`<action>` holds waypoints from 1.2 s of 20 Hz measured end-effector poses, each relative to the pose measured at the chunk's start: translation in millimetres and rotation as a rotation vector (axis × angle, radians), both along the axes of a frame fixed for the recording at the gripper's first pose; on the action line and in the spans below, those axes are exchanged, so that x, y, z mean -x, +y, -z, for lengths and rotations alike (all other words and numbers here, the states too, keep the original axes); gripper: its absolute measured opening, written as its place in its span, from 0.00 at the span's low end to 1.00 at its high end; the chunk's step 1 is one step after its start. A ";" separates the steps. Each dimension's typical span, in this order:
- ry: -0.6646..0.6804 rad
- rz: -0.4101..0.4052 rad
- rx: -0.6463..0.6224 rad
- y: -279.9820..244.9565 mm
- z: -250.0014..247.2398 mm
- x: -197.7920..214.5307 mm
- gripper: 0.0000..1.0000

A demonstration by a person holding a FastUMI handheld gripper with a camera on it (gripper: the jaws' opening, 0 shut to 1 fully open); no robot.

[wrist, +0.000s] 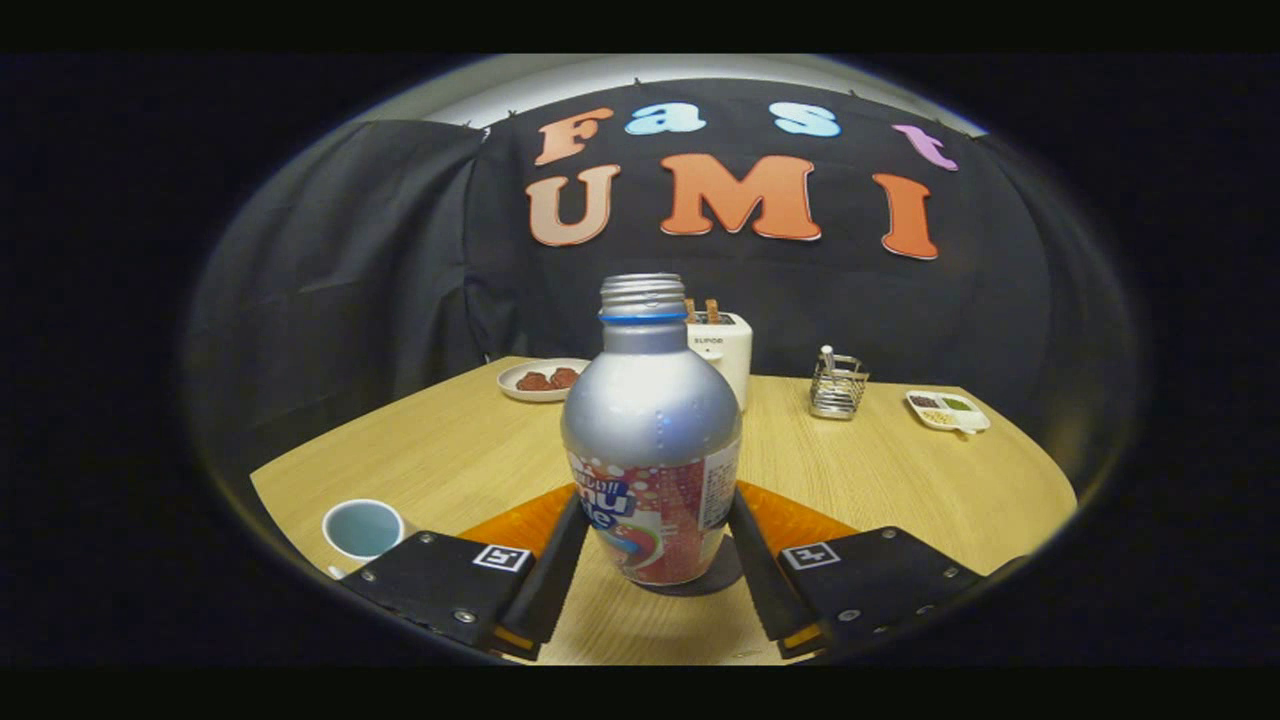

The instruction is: Take the bottle from table, then pour the juice into the cup, finally place the bottle on the coaster

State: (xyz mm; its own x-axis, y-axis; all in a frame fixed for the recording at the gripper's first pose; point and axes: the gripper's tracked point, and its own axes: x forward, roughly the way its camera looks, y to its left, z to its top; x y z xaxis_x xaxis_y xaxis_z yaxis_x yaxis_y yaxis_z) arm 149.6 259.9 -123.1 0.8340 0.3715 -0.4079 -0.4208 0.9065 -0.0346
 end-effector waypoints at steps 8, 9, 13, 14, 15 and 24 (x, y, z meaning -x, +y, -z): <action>0.007 0.006 0.004 -8.5 29.4 -6.7 0.76; 0.006 0.005 0.014 -8.7 31.4 -7.2 0.77; 0.008 0.006 0.016 -8.8 34.0 -3.9 0.76; 0.012 0.010 0.018 -9.8 35.2 -3.1 0.77; 0.010 0.016 0.017 -10.5 36.2 -2.4 0.78; 0.007 0.073 0.024 -15.6 30.8 16.6 0.97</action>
State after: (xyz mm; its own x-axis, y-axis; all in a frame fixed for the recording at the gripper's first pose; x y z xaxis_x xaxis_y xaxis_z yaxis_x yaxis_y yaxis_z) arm 133.1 244.4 -153.9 0.8558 0.2995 -0.4218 -0.3537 0.9338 -0.0545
